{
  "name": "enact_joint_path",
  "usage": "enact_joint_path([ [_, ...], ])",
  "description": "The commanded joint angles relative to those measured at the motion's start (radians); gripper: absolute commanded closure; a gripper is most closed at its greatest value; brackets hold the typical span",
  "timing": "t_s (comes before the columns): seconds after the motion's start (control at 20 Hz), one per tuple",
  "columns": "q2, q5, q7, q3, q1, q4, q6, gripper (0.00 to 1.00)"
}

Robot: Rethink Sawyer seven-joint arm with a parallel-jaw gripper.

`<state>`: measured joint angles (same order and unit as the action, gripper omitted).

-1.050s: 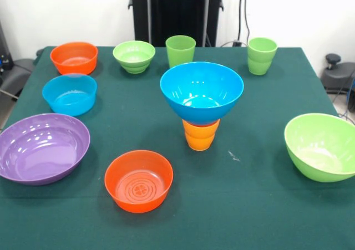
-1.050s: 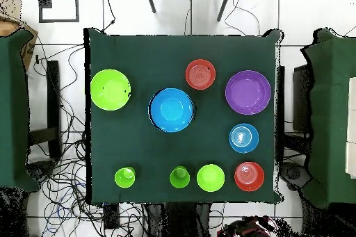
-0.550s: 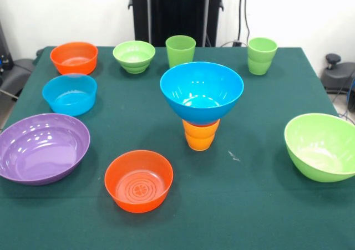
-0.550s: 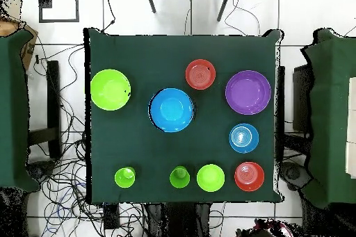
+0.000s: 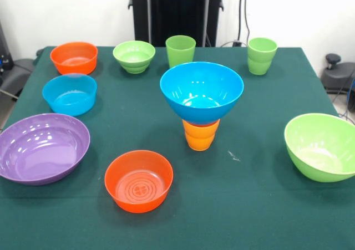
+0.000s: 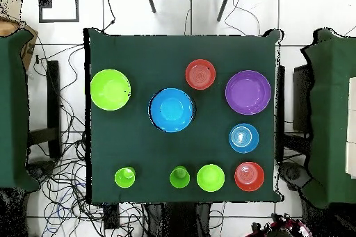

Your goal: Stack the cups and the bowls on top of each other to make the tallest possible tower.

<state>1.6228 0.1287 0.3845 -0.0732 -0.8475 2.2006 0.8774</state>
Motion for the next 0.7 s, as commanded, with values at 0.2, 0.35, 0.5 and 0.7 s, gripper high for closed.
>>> enact_joint_path([
  [0.2,-0.047,-0.07,-0.114,-0.056,0.019,0.283,-0.165,0.0],
  [0.35,-0.092,-0.066,-0.05,-0.004,0.033,0.256,-0.176,0.0],
  [0.5,-0.128,-0.096,-0.022,0.032,0.047,0.229,-0.174,0.0],
  [0.7,-0.164,-0.137,0.079,0.067,0.088,0.166,-0.134,0.0],
])
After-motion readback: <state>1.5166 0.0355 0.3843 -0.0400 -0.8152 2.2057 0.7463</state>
